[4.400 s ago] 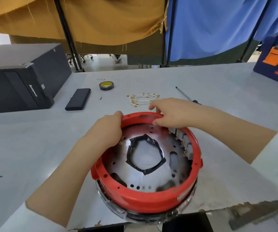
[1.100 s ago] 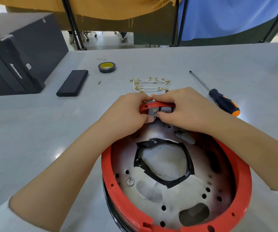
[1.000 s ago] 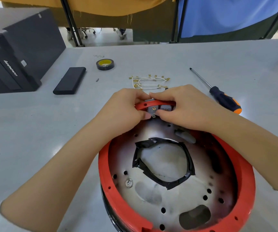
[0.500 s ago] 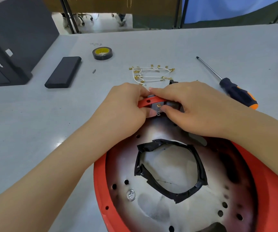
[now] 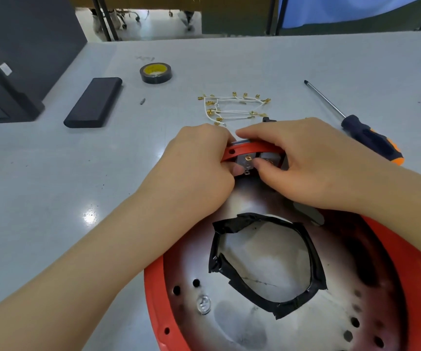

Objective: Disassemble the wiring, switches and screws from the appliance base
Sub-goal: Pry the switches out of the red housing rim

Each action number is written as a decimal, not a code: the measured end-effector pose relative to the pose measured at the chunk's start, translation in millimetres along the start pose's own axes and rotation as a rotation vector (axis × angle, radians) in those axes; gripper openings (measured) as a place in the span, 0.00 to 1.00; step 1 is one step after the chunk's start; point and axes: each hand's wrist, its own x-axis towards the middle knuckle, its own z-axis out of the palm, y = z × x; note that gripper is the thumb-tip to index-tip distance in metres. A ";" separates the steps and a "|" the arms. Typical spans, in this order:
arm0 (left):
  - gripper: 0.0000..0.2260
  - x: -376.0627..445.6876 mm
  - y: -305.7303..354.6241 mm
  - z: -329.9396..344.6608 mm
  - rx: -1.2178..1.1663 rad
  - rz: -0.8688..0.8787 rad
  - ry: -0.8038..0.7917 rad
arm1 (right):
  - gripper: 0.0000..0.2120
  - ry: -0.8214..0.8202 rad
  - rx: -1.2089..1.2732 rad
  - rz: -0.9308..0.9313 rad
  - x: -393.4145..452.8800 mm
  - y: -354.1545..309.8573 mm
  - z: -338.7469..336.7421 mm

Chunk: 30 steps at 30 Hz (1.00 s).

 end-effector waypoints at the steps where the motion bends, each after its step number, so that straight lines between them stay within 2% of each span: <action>1: 0.10 0.3 0.3 0.1 0.007 0.003 0.003 | 0.18 0.000 0.007 -0.003 0.6 0.1 -0.1; 3: 0.10 0.0 0.7 0.0 0.017 0.007 0.009 | 0.17 -0.002 0.012 0.001 1.8 1.1 0.4; 8: 0.12 -3.3 0.1 -1.2 -0.036 0.014 0.006 | 0.26 -0.023 0.050 0.035 1.9 0.5 0.2; 14: 0.18 -7.0 -0.9 -3.1 -0.121 0.043 0.017 | 0.21 -0.002 0.042 0.036 -2.4 -2.9 -2.0; 20: 0.12 -7.3 -1.3 -2.5 -0.159 0.052 0.016 | 0.13 0.006 0.018 0.029 -2.5 -2.7 -1.5; 30: 0.13 -3.8 -0.8 2.2 -0.136 0.056 0.031 | 0.13 -0.021 0.086 0.070 2.6 2.3 0.4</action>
